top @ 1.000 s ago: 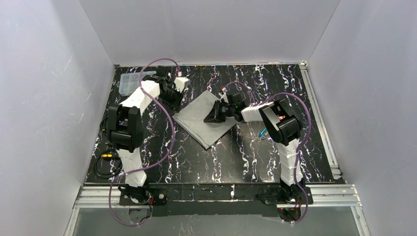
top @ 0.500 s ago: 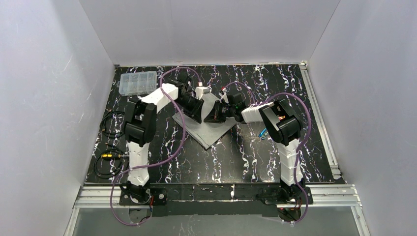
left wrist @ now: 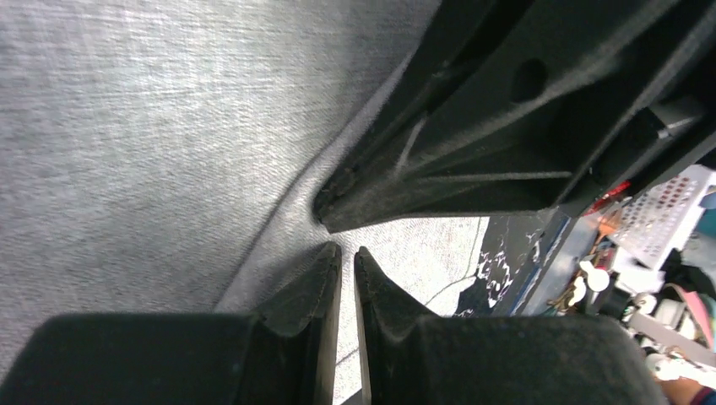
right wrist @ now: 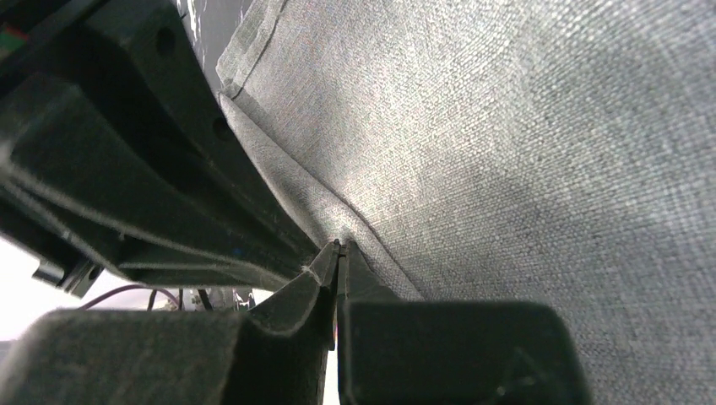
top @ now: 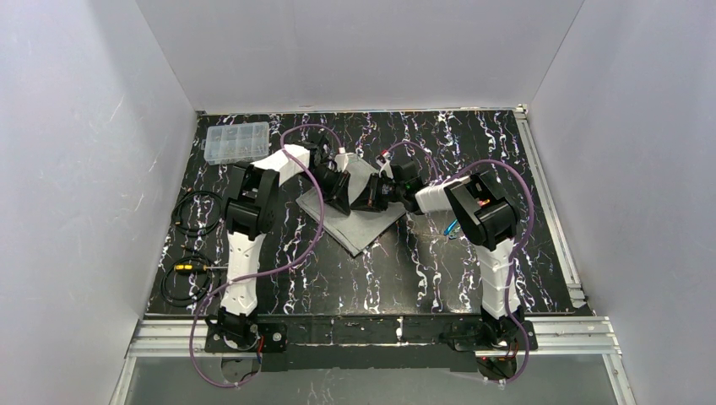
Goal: Fold the napkin into a case and place the utensils inside
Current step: Smooth out the top corner of the square-folded napkin at the center of the board.
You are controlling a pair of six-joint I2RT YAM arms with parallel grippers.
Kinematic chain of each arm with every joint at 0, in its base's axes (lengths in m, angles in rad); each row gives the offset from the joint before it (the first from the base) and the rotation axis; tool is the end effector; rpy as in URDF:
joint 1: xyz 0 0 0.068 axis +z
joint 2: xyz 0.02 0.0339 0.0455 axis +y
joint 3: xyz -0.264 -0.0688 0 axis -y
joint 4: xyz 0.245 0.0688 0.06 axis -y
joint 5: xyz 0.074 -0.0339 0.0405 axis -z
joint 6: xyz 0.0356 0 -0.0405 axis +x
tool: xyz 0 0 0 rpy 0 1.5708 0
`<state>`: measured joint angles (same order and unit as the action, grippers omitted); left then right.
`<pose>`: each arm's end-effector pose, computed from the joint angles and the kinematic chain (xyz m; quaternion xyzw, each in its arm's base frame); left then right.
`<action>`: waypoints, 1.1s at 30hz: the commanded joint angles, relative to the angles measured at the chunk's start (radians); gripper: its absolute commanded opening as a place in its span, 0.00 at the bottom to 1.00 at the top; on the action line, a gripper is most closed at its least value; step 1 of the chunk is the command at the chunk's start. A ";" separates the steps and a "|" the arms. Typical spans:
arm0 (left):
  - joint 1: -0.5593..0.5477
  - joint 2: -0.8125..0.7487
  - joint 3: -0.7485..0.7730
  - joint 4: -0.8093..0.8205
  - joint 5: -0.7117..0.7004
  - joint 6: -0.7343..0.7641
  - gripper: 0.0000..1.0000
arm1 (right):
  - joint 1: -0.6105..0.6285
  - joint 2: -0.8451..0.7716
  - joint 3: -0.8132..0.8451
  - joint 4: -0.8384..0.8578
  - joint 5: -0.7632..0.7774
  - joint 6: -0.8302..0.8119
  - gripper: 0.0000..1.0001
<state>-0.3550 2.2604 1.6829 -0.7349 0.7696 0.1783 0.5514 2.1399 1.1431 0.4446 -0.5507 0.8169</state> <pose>0.4147 -0.1801 0.1374 0.2889 0.8739 -0.3813 0.0861 0.3604 0.2435 0.1080 -0.0202 0.8504 0.4805 0.2136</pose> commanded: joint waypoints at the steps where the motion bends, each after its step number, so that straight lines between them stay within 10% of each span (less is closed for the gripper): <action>1: 0.060 0.047 0.057 -0.032 0.101 -0.051 0.10 | 0.008 0.001 -0.055 -0.087 0.064 -0.024 0.11; 23: 0.257 -0.058 -0.033 -0.194 0.090 0.141 0.08 | 0.007 -0.001 -0.069 -0.082 0.044 -0.032 0.09; 33: 0.264 -0.068 -0.045 -0.190 0.021 0.190 0.08 | -0.088 -0.121 -0.002 -0.213 -0.130 -0.124 0.24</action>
<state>-0.0933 2.2589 1.6501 -0.8982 0.8230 0.3260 0.5182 2.0995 1.1187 0.3866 -0.6163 0.7822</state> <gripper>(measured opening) 0.083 0.228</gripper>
